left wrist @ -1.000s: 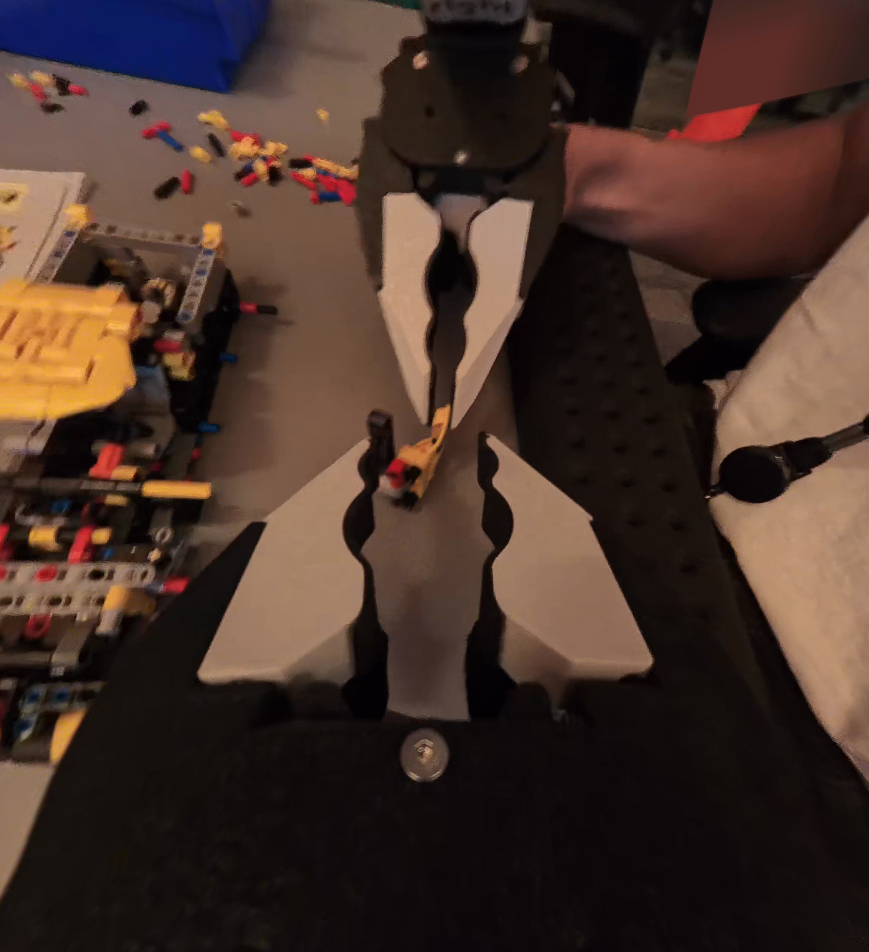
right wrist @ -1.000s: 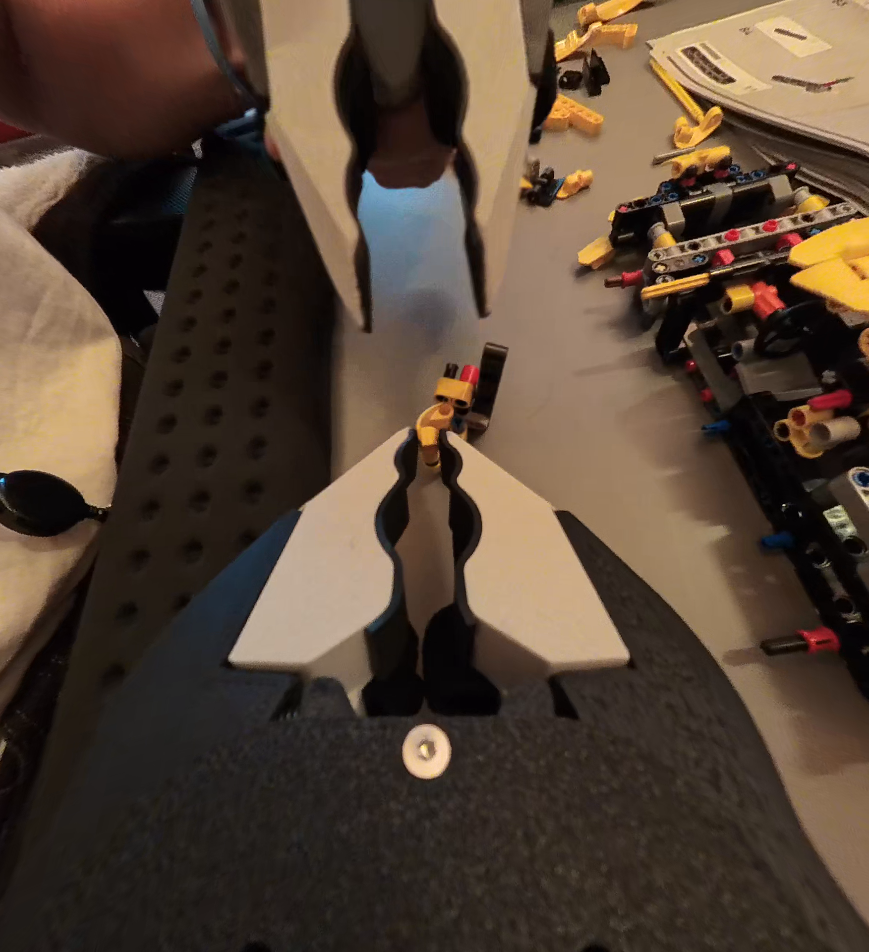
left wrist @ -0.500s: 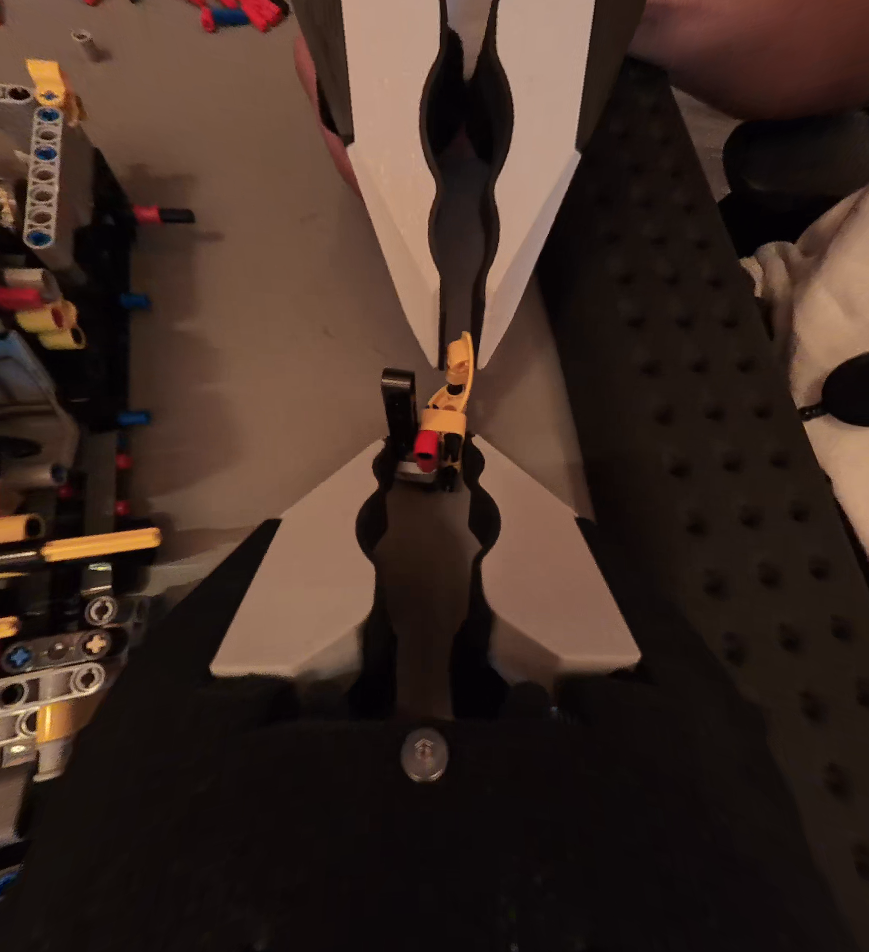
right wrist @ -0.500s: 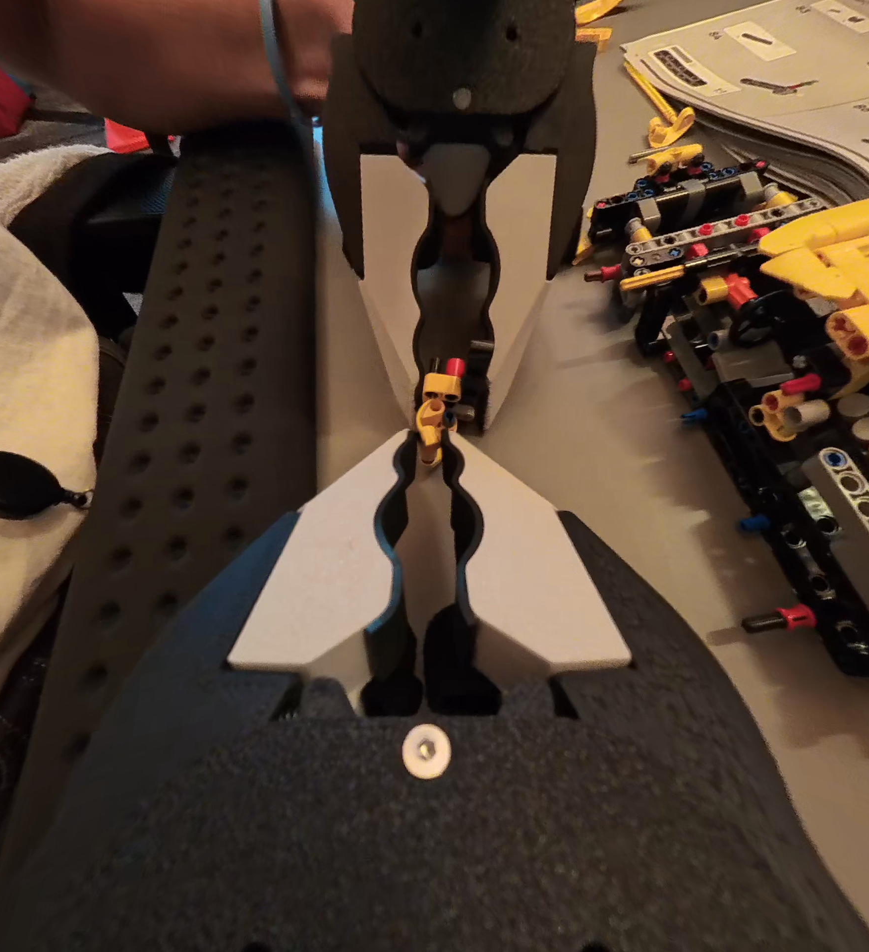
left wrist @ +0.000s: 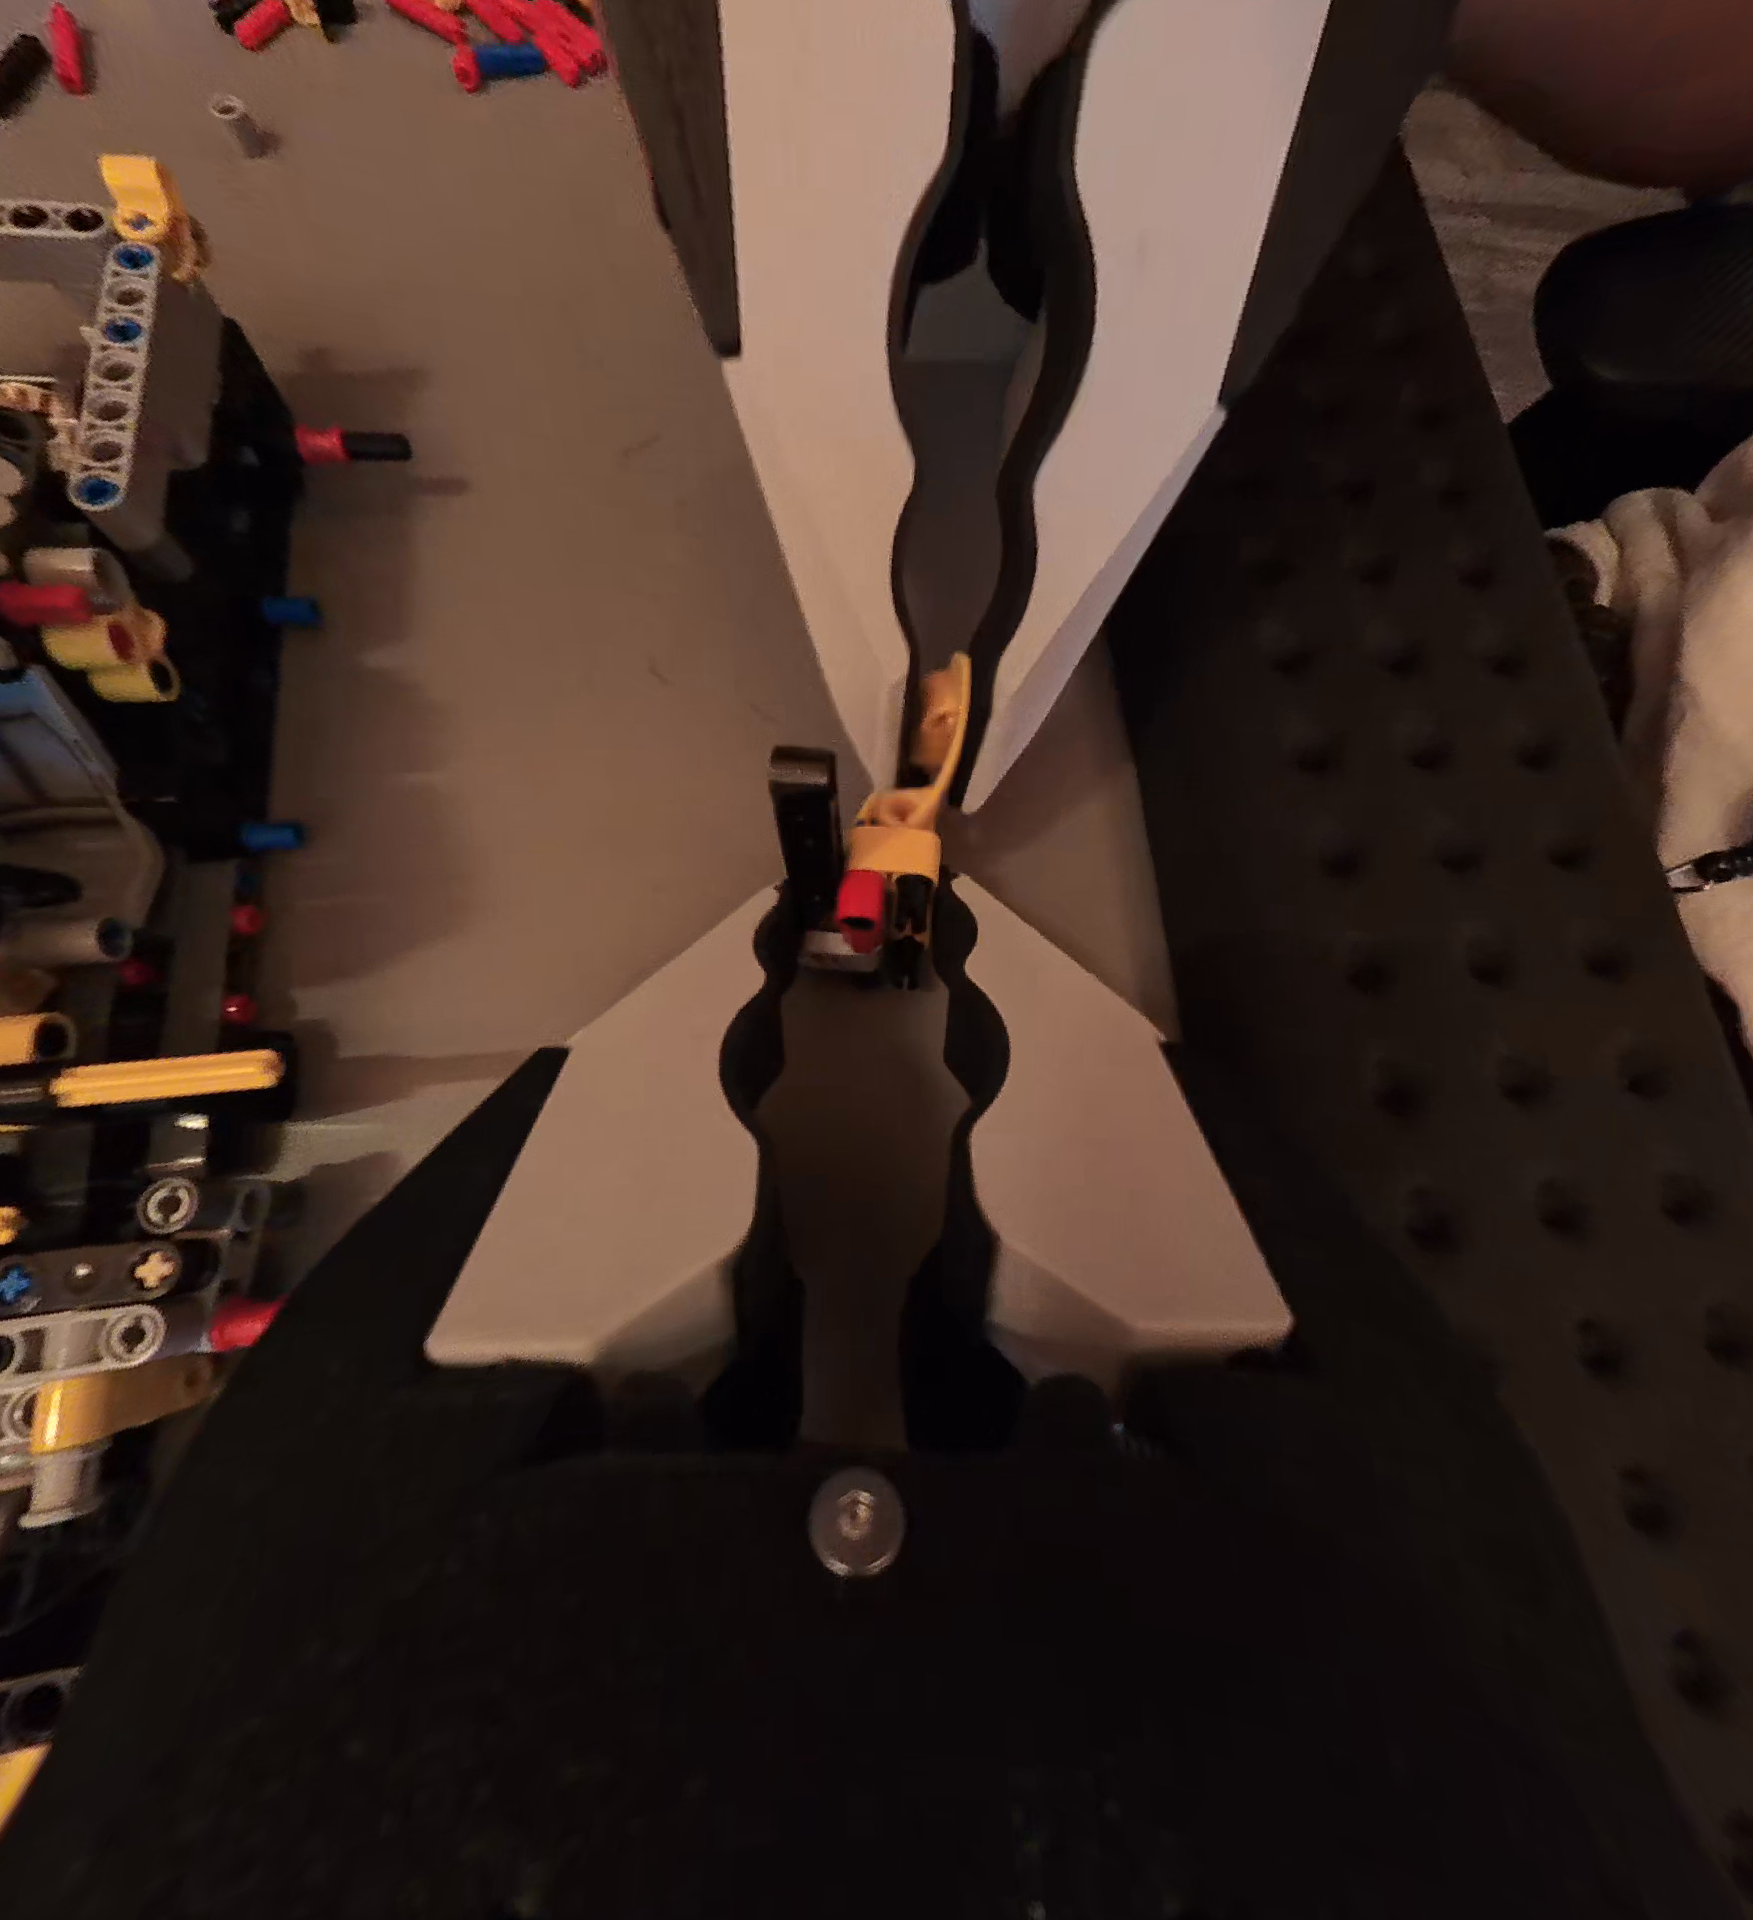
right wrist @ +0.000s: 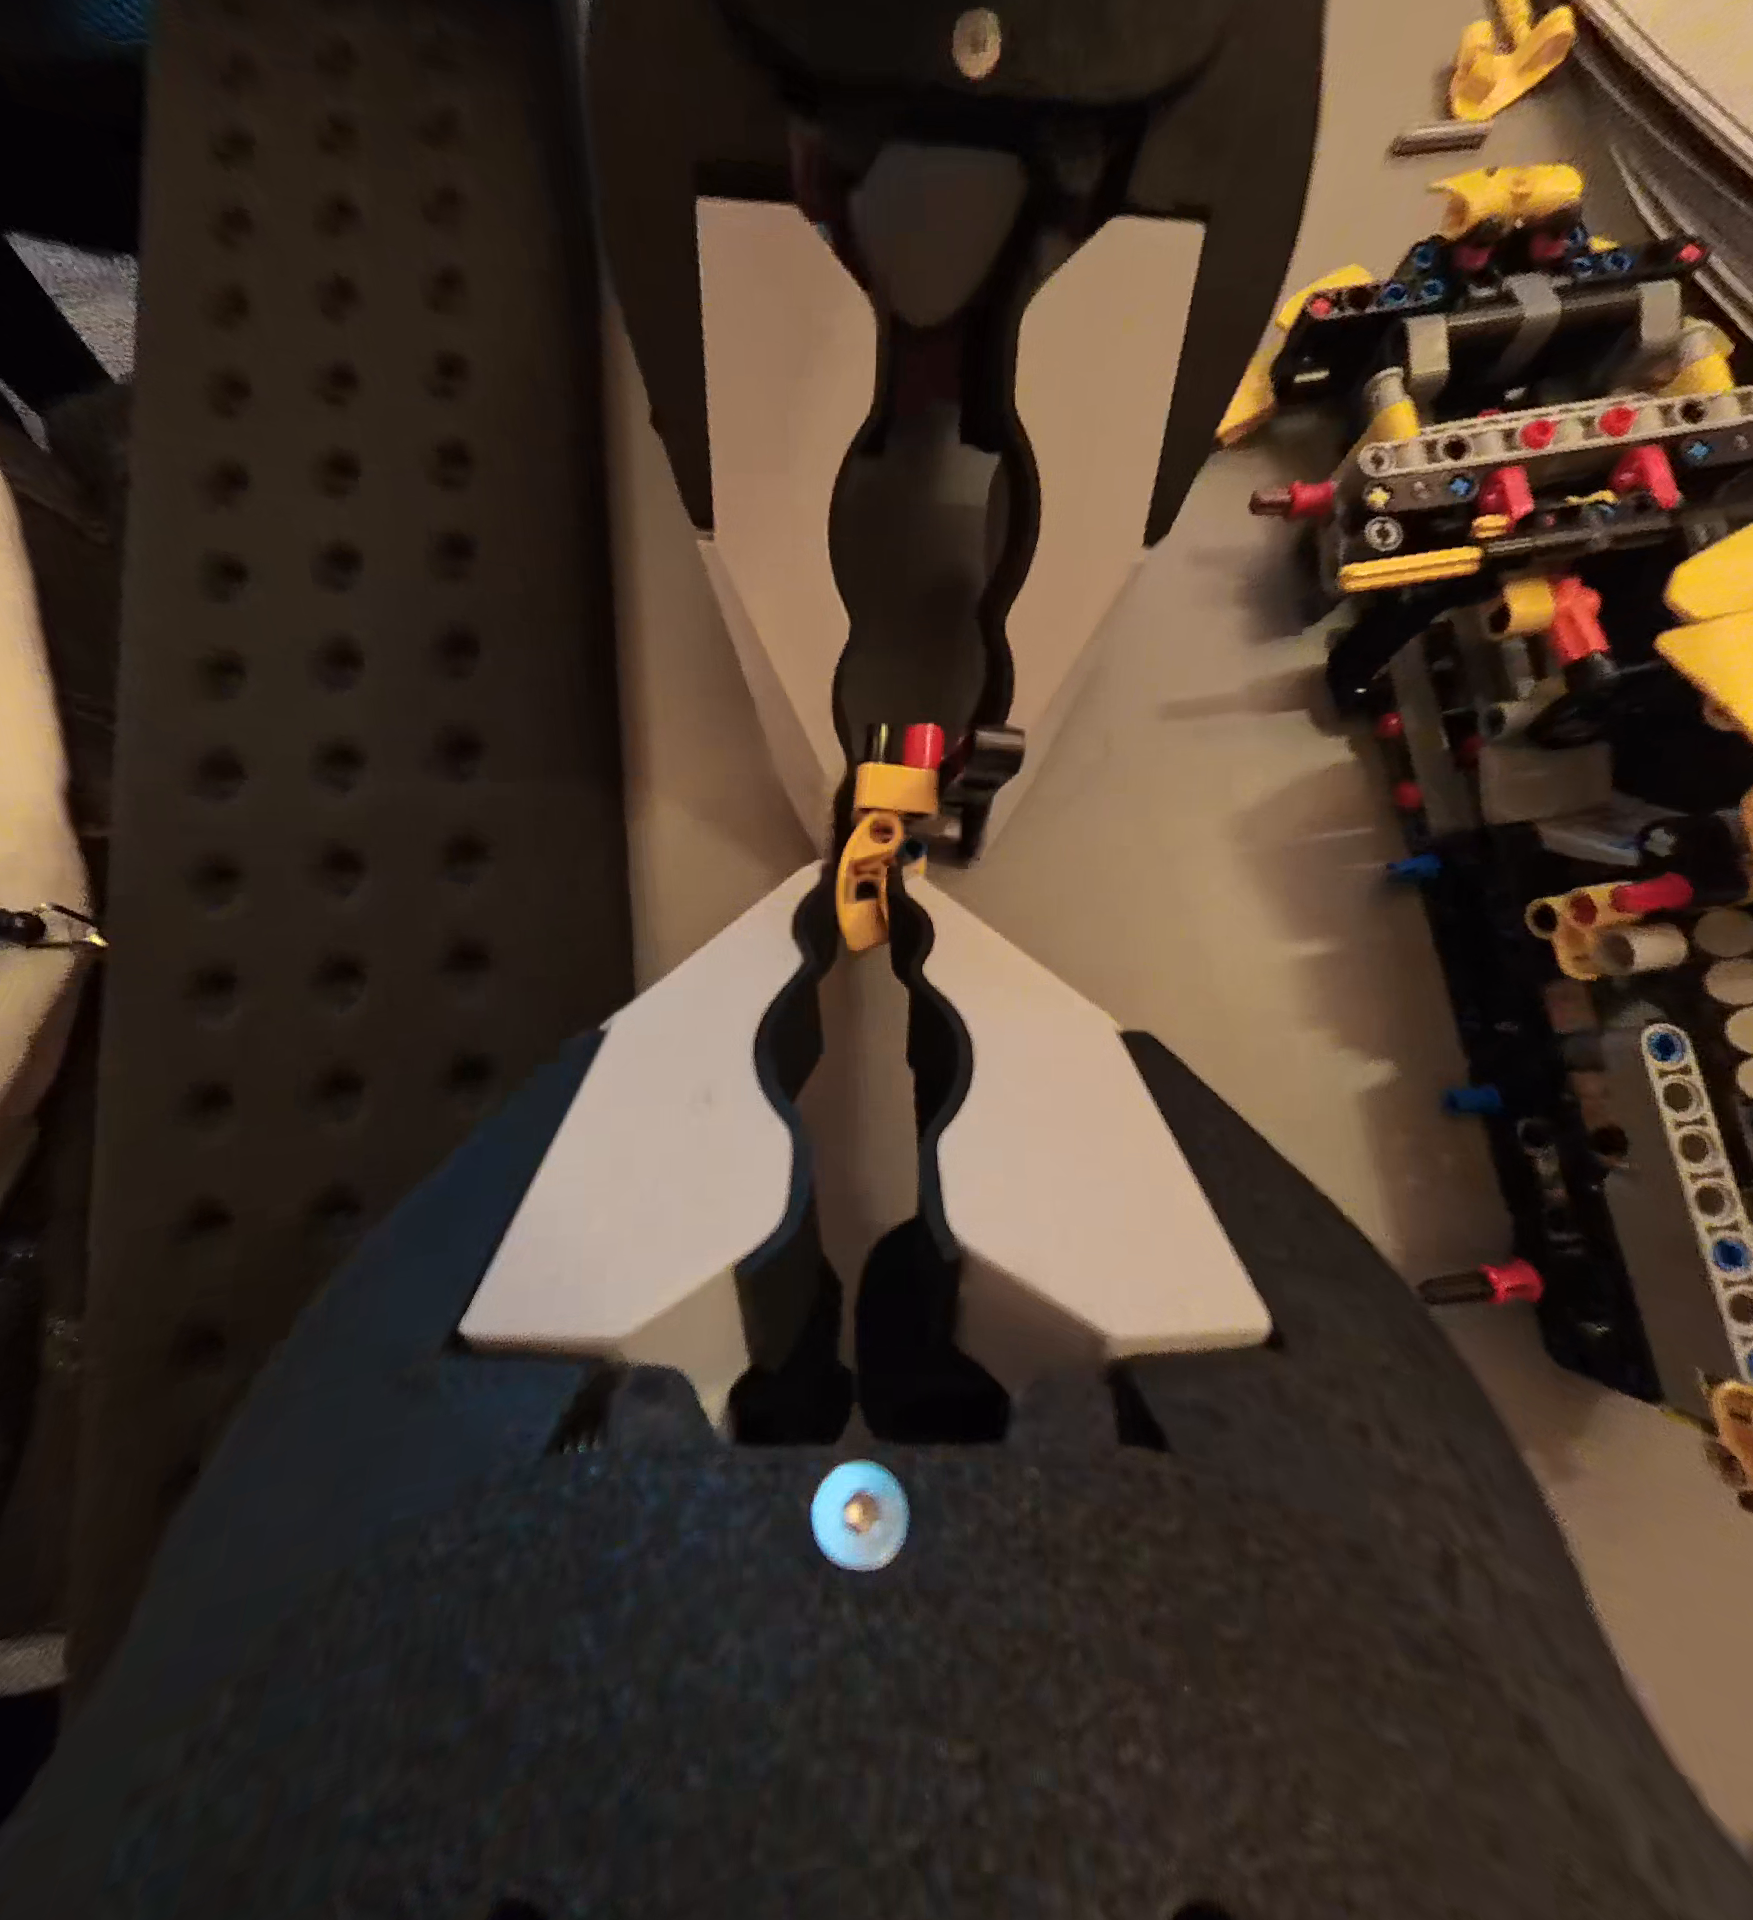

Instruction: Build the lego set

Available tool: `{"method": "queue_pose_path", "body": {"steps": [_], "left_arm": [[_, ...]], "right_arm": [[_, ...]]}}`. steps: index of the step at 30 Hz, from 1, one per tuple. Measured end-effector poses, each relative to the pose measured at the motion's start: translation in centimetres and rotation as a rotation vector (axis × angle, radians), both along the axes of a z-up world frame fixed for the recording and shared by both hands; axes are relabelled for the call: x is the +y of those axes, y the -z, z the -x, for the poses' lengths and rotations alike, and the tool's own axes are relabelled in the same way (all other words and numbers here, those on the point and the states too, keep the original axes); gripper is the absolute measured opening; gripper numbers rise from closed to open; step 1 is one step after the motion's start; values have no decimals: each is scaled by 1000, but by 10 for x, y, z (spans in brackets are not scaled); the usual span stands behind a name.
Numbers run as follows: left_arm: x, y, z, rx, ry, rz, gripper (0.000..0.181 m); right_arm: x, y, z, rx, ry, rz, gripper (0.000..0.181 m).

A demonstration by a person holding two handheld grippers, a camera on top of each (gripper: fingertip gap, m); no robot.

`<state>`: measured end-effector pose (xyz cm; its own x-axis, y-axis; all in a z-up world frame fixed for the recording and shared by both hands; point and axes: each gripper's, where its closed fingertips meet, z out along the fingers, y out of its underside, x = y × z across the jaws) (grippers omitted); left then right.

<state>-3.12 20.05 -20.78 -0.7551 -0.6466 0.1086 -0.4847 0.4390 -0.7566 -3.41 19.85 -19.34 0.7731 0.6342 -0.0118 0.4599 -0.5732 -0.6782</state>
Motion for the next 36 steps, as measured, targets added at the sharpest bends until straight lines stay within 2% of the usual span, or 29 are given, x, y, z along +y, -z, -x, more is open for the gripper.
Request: {"method": "queue_pose_path", "body": {"steps": [3, 9, 14, 20, 28, 36], "left_arm": [[1, -1, -1, -20, -15, 2, 25], [-2, 0, 0, -28, 0, -10, 25], [-2, 1, 1, -27, 5, -12, 26], [-1, 0, 0, -21, -3, -2, 25], [-2, -2, 1, 30, -1, 51, 25], [-2, -7, 3, 69, 4, 122, 24]], "right_arm": [[0, -2, -6, 36, 84, -22, 7], [0, 0, -2, 29, 95, -53, 7], [-1, 1, 0, -45, 59, 8, 7], [-2, 3, -2, -55, 26, 95, 7], [-2, 4, -2, -10, 14, 39, 7], [0, 6, 3, 256, 81, -24, 7]]}}
